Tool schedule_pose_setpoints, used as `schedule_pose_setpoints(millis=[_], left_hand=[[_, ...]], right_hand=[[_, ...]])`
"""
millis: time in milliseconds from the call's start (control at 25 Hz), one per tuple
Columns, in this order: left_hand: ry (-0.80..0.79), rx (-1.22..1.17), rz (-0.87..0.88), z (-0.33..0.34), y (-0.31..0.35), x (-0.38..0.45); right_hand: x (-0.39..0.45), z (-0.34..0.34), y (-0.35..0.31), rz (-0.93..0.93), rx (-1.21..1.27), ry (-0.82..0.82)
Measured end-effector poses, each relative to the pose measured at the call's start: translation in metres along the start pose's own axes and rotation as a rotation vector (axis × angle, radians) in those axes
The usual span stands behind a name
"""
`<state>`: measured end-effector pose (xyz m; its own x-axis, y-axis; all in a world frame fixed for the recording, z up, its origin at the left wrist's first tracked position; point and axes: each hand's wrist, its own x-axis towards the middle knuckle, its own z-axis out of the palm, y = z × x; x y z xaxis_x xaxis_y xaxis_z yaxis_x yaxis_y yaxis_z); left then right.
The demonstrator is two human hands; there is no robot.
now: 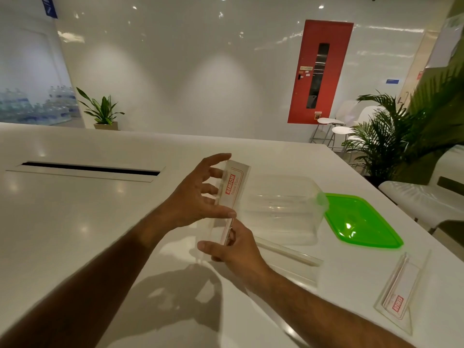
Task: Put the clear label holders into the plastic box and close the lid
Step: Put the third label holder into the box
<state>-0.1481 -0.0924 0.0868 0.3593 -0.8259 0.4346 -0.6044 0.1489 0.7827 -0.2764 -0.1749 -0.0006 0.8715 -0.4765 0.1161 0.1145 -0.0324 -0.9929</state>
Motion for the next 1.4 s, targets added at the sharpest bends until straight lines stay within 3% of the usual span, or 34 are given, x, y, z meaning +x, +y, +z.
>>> schedule_pose_setpoints(millis=[160, 400, 600, 800, 960, 1120, 1280, 1400], left_hand=[[0.082, -0.038, 0.108, 0.004, 0.011, -0.002], [0.466, -0.112, 0.258, 0.015, 0.023, -0.003], [0.603, -0.146, 0.030, 0.023, 0.020, -0.007], [0.532, -0.264, -0.141, 0.028, 0.009, -0.011], [0.478, -0.327, -0.110, 0.028, -0.008, -0.015], [0.487, -0.390, -0.035, 0.022, -0.022, -0.022], [0.451, -0.401, 0.047, 0.021, -0.028, -0.025], [0.411, -0.407, 0.096, 0.021, -0.032, -0.026]], right_hand=[[0.005, -0.011, -0.006, -0.166, -0.187, 0.205], [0.022, -0.038, -0.014, -0.412, -0.587, 0.517], [0.033, -0.070, -0.011, -0.567, -0.941, 0.689], [0.039, -0.091, -0.004, -0.668, -1.138, 0.711], [0.039, -0.103, -0.006, -0.721, -1.098, 0.663], [0.033, -0.112, -0.014, -0.812, -0.802, 0.435], [0.031, -0.115, -0.028, -0.439, -0.348, 0.344], [0.033, -0.129, -0.033, -0.297, -0.256, 0.218]])
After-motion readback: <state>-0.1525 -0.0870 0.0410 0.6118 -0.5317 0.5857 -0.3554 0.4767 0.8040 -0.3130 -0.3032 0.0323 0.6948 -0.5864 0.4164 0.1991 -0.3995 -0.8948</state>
